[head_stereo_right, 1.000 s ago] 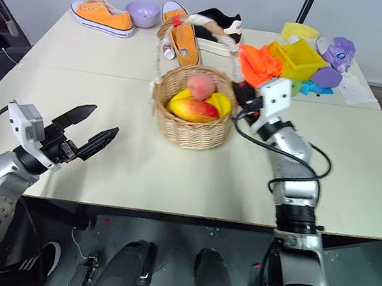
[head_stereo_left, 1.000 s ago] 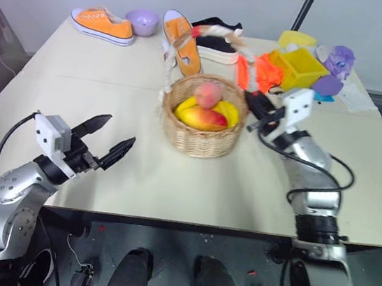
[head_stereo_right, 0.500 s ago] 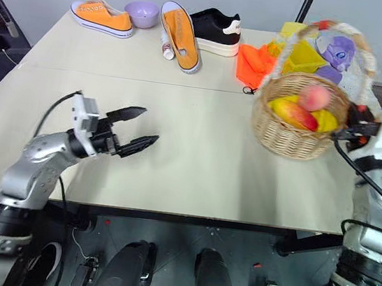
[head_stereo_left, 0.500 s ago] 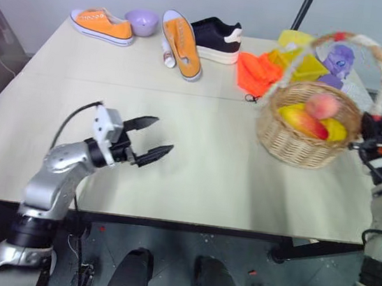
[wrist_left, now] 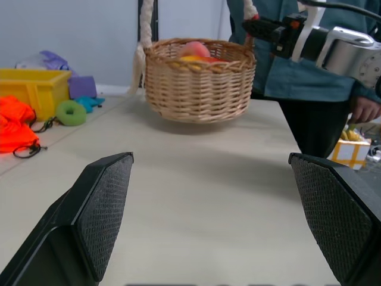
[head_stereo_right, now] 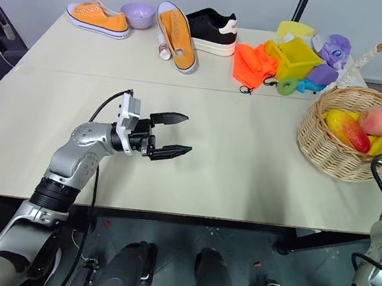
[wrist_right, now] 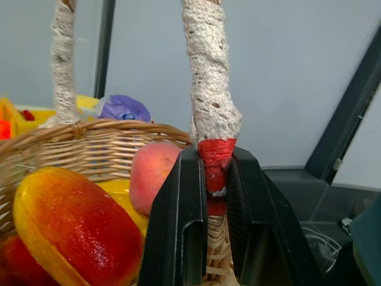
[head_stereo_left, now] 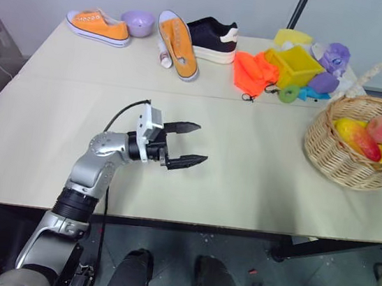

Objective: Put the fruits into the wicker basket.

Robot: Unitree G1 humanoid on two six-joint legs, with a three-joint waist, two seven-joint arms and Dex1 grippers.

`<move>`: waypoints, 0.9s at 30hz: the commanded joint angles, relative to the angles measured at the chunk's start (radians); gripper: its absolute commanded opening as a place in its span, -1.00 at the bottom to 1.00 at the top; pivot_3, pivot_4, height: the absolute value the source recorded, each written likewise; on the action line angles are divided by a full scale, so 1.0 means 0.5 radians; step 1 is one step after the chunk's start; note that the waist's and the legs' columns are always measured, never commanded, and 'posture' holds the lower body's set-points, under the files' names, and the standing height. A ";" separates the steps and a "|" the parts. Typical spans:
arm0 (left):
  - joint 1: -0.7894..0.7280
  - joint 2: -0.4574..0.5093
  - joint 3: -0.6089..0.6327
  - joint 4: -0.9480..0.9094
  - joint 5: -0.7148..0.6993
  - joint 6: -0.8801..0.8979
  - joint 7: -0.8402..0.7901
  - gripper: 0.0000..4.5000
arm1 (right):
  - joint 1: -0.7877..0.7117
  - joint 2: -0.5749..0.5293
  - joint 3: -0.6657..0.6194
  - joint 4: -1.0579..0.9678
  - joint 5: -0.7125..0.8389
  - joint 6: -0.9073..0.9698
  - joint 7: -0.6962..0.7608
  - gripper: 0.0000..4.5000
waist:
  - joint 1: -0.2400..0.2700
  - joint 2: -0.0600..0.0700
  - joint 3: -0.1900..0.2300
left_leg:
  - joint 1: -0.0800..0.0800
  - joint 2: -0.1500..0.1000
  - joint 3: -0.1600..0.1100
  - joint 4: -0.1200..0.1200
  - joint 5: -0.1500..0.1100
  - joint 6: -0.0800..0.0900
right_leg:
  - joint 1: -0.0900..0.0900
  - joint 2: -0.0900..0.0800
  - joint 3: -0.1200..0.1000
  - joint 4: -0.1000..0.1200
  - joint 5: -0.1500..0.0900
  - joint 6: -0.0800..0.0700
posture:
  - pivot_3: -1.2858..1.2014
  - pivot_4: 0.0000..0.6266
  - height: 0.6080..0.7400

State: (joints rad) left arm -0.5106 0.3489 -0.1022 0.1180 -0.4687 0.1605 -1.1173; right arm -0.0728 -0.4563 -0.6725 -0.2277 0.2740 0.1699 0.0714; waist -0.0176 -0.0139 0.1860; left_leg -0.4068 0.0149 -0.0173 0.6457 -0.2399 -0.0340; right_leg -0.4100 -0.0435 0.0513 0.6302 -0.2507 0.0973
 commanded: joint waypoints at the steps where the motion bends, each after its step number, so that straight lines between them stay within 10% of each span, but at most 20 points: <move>1: 0.017 0.008 0.029 -0.057 -0.001 -0.031 -0.009 1.00 | -0.028 0.019 -0.004 -0.094 -0.022 -0.030 -0.077 -0.99 | 0.002 0.002 0.001 | 0.000 0.000 0.000 0.000 0.000 0.000 | 0.000 -0.001 0.000 0.000 0.000 0.000 | 0.03 -0.52 1.00; 4: 0.048 0.012 0.037 -0.081 -0.001 -0.022 0.008 1.00 | -0.017 0.030 0.043 -0.057 -0.027 -0.047 -0.061 -0.99 | 0.002 0.003 0.001 | 0.000 -0.001 0.001 0.001 0.000 0.000 | 0.000 -0.002 0.001 0.000 0.000 0.000 | 0.03 -0.52 1.00; 13: 0.082 0.036 0.056 -0.090 0.004 -0.037 0.018 1.00 | 0.004 0.049 0.050 -0.103 0.045 -0.040 -0.036 0.95 | 0.003 0.003 0.001 | 0.000 -0.001 0.000 0.001 0.000 0.000 | 0.001 -0.002 0.000 0.000 0.000 0.000 | 0.03 -0.52 1.00; 21: 0.137 0.072 0.111 -0.072 0.011 -0.065 0.047 1.00 | 0.316 0.316 0.079 -0.607 0.144 -0.094 -0.083 0.98 | 0.007 0.004 0.000 | 0.000 -0.001 -0.001 0.000 0.000 0.000 | 0.001 -0.002 -0.001 0.000 -0.001 0.001 | 0.03 -0.52 1.00; 27: 0.279 0.154 0.272 -0.129 0.027 -0.108 0.179 1.00 | 0.632 0.491 0.559 -0.878 -0.141 -0.393 0.088 0.98 | -0.006 0.005 0.000 | 0.002 0.001 -0.001 0.000 0.000 0.000 | 0.001 -0.002 0.000 0.001 -0.001 0.000 | 0.03 -0.52 1.00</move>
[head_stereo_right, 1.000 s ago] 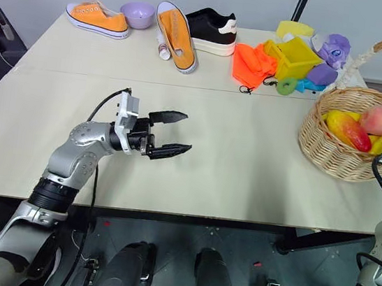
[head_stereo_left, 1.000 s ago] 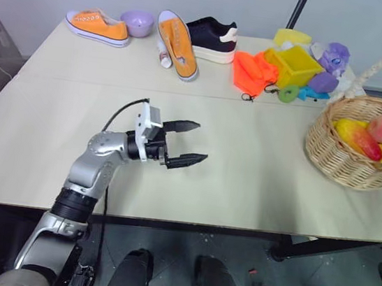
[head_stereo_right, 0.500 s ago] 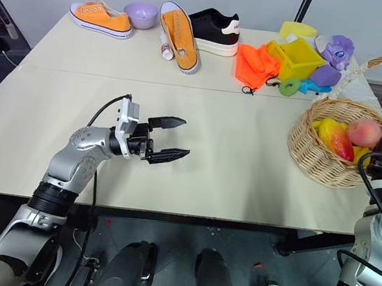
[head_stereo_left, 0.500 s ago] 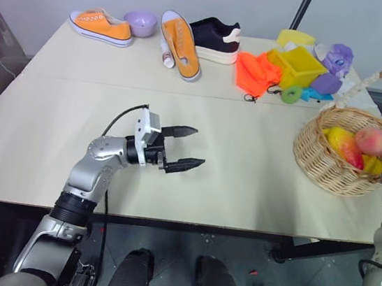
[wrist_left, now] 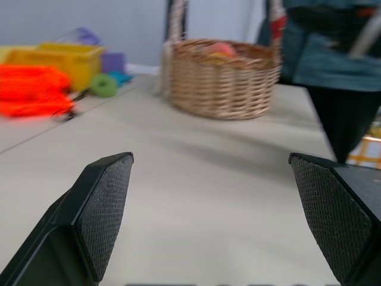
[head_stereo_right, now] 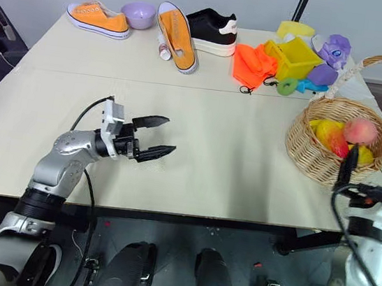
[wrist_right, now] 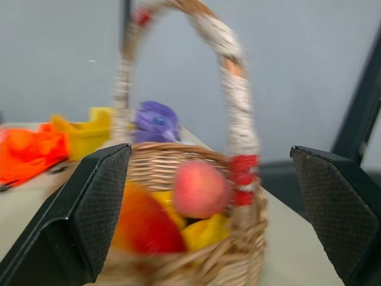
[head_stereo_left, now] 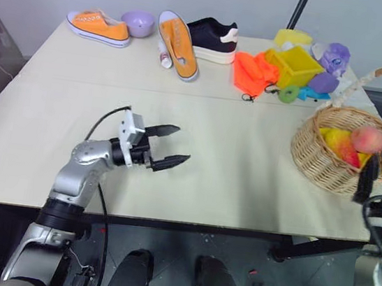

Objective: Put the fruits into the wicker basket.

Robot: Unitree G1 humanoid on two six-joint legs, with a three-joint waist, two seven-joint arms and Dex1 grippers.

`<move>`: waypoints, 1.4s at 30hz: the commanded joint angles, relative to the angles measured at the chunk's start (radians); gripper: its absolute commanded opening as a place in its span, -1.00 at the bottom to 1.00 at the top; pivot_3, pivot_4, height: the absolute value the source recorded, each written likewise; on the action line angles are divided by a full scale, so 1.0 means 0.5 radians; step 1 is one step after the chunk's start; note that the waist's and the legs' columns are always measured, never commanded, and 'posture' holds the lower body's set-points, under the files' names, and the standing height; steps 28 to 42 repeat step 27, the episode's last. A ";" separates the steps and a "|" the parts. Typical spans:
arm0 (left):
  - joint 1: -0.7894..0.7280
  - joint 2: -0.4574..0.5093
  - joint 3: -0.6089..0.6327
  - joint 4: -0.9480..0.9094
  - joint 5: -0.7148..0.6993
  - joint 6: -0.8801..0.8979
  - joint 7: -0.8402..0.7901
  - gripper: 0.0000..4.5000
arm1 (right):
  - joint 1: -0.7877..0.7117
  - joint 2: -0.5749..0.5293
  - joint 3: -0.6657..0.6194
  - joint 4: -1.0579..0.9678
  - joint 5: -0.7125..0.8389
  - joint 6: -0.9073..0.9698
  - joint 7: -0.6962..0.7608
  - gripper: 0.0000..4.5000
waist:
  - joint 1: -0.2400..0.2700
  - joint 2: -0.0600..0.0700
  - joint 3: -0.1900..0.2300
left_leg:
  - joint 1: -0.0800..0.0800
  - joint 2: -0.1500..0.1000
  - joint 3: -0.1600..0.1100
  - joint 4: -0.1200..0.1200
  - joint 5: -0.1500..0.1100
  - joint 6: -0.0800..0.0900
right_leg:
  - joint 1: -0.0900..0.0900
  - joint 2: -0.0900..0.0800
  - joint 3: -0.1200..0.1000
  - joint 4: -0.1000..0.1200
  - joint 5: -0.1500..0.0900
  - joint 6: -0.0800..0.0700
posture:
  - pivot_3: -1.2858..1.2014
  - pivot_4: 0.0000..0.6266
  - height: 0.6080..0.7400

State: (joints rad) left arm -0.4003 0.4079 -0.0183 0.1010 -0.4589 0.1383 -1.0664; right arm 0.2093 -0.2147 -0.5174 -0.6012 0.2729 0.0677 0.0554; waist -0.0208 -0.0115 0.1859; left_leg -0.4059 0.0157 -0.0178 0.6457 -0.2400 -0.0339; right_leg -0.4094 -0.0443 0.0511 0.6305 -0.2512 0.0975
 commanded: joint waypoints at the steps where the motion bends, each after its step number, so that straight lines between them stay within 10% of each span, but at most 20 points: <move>1: 0.093 0.040 0.135 -0.117 0.021 -0.075 0.133 1.00 | 0.080 -0.009 0.360 -0.110 -0.182 -0.246 0.192 0.98 | -0.001 0.000 0.000 | 0.000 0.000 0.000 0.000 0.000 0.000 | 0.000 0.000 0.000 0.000 0.000 0.000 | 0.03 -0.52 1.00; 16: 0.512 0.011 0.752 -0.390 0.134 -0.089 1.152 1.00 | -0.808 -0.451 1.015 0.862 0.328 0.066 1.517 0.98 | 0.016 -0.003 0.001 | -0.001 0.001 -0.003 0.001 0.000 0.000 | 0.001 -0.003 -0.004 -0.001 0.000 0.000 | 0.03 -0.52 1.00; 42: 0.691 0.033 0.895 -0.534 0.152 -0.094 1.363 1.00 | -1.065 -0.361 1.084 1.235 0.232 -0.106 1.671 0.98 | 0.018 -0.005 0.000 | -0.001 0.000 -0.003 0.001 0.000 0.000 | 0.001 -0.003 -0.005 0.000 0.001 0.001 | 0.03 -0.52 1.00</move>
